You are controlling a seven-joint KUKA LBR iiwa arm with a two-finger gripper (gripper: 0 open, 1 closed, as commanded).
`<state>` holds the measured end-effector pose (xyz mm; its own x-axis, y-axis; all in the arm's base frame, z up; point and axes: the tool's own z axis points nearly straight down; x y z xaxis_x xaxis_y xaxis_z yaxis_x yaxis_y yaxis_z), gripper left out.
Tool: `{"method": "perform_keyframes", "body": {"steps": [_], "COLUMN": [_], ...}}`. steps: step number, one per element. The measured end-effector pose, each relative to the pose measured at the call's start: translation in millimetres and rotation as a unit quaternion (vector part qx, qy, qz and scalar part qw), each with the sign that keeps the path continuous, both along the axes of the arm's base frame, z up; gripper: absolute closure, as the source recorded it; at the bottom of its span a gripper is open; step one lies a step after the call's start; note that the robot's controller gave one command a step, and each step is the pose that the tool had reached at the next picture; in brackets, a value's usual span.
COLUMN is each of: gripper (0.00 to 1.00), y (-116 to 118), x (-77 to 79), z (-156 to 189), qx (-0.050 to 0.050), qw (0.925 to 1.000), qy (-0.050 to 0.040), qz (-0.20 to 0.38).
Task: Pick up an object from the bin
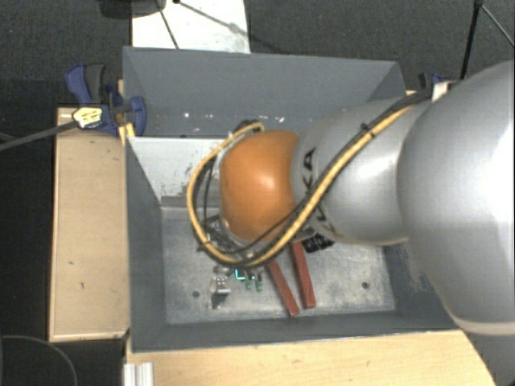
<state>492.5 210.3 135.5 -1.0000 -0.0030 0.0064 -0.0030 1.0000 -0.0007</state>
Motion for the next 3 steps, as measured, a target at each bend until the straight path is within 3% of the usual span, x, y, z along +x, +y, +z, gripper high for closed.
{"method": "perform_keyframes", "body": {"steps": [1,2,3], "gripper": [0.0,0.0,0.0], "y": [-0.9,-50.1,-72.6], "x": [2.4,1.1,1.6], "z": [4.2,-46.6,-67.7], "qx": [0.001,0.002,0.005], "qw": [1.0,0.9999,1.0], "qy": [-0.0038,-0.0064,-0.0067], "qz": [-0.002,0.012,-0.005]}}
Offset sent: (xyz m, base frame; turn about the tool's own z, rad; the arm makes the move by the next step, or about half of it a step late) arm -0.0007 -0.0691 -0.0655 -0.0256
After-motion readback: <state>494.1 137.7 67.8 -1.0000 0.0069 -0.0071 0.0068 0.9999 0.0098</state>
